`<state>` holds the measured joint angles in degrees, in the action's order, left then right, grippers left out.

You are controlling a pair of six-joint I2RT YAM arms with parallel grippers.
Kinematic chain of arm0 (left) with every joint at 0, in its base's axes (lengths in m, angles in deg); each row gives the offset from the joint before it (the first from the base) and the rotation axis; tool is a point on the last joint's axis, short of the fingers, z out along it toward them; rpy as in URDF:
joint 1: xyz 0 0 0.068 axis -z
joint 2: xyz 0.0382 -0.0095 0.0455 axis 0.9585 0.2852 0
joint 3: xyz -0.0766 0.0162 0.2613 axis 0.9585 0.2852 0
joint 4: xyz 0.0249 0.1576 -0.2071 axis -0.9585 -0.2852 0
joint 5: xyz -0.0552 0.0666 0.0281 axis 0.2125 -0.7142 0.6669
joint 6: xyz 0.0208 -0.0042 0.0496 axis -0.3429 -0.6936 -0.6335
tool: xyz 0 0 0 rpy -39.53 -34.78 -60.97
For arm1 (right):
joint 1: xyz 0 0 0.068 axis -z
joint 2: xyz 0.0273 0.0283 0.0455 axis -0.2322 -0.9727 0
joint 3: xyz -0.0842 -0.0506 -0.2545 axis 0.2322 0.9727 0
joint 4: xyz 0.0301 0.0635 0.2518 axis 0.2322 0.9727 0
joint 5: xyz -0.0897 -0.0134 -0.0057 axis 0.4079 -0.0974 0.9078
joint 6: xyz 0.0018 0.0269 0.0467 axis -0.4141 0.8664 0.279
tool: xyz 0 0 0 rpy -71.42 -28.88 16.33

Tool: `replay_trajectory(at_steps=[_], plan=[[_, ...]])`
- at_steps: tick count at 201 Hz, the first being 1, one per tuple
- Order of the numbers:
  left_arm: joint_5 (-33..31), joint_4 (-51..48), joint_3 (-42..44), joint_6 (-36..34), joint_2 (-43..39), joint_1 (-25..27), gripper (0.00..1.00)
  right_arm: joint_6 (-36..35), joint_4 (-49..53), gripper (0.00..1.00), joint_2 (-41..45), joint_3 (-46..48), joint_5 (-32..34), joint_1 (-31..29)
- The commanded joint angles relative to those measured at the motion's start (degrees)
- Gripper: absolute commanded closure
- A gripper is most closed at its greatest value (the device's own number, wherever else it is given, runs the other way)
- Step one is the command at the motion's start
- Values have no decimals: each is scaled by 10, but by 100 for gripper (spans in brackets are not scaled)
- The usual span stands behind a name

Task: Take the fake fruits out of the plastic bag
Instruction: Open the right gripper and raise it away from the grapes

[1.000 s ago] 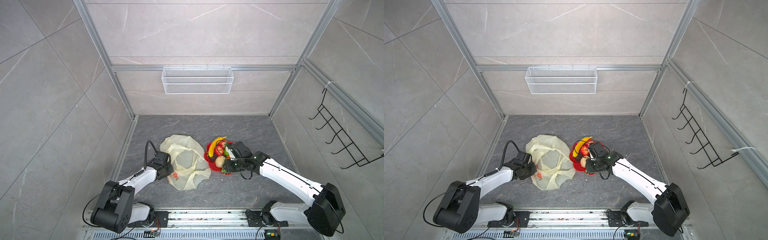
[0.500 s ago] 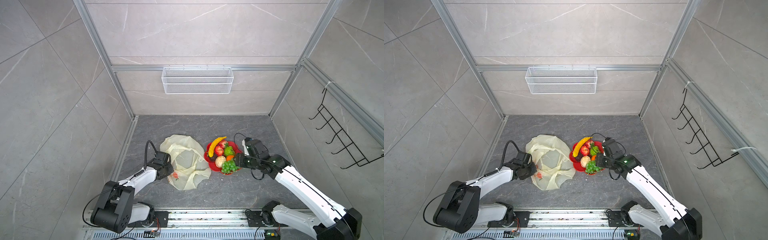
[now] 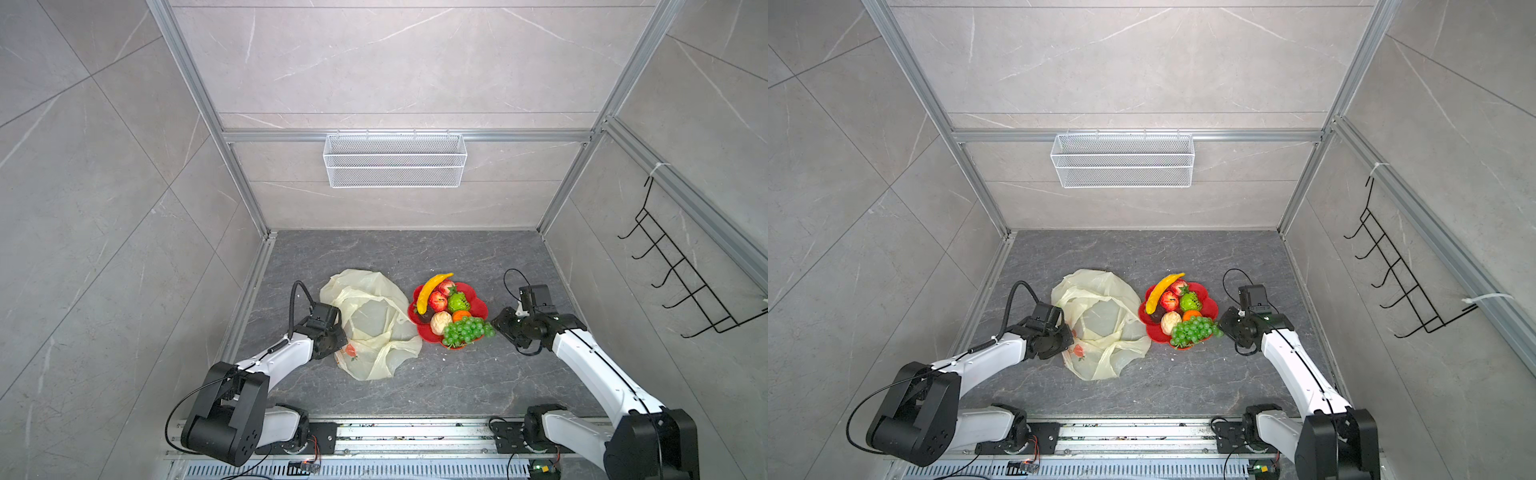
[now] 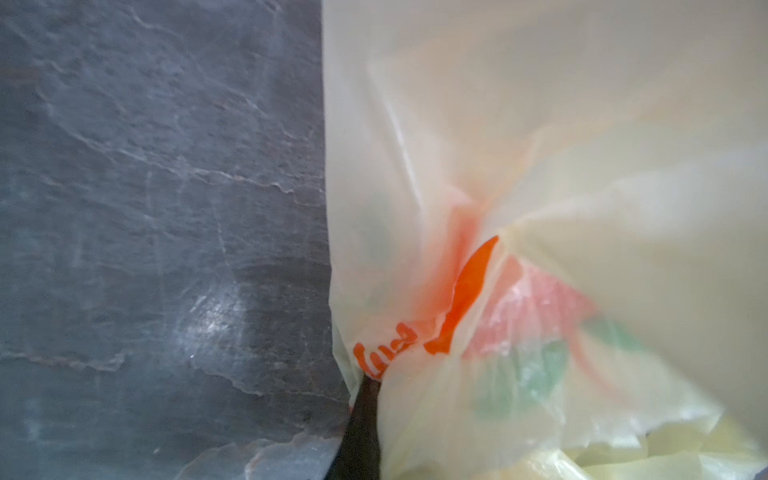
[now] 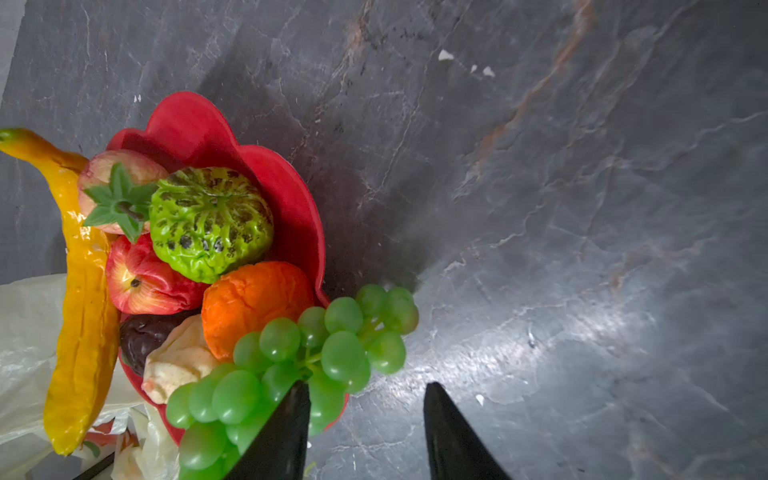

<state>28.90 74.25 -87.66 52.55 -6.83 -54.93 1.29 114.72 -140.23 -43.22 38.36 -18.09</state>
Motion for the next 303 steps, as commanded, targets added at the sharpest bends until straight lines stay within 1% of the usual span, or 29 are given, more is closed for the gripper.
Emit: replay_trajectory(at_steps=[1,19,47,82,115,137,153,172,186,217,233,250,275,303], plan=[[-4,-15,-6,3,-8,3,98,-4,-61,55,-14,8,-37,3],[-4,-17,-8,4,-4,2,98,-10,-68,55,-29,6,-38,3],[-4,-17,-8,3,-4,3,98,-16,-68,55,-48,4,-20,3],[-5,-18,-8,3,-4,3,98,-12,-71,56,-58,6,-22,3],[-5,-18,-9,3,-3,3,98,-9,-82,62,-63,11,-39,3],[-5,-18,-9,3,-3,3,98,-7,-84,64,-67,12,-43,3],[-5,-19,-9,3,-3,2,98,-5,-80,64,-72,11,-43,3],[-5,-18,-8,4,-4,2,98,-2,-78,60,-72,14,-40,3],[-5,-18,-9,4,-3,3,98,-1,-78,60,-72,16,-41,3],[-5,-19,-10,2,-2,3,98,-3,-80,68,-72,14,-44,3],[-5,-19,-10,3,-3,3,98,-4,-78,74,-71,11,-44,3],[-5,-19,-10,3,-2,2,98,-7,-74,77,-66,7,-39,3],[-4,-19,-11,2,-2,3,98,-23,-58,79,-56,-13,-22,-2],[-5,-19,-11,2,1,3,98,-46,-31,79,-50,-45,10,-13]])
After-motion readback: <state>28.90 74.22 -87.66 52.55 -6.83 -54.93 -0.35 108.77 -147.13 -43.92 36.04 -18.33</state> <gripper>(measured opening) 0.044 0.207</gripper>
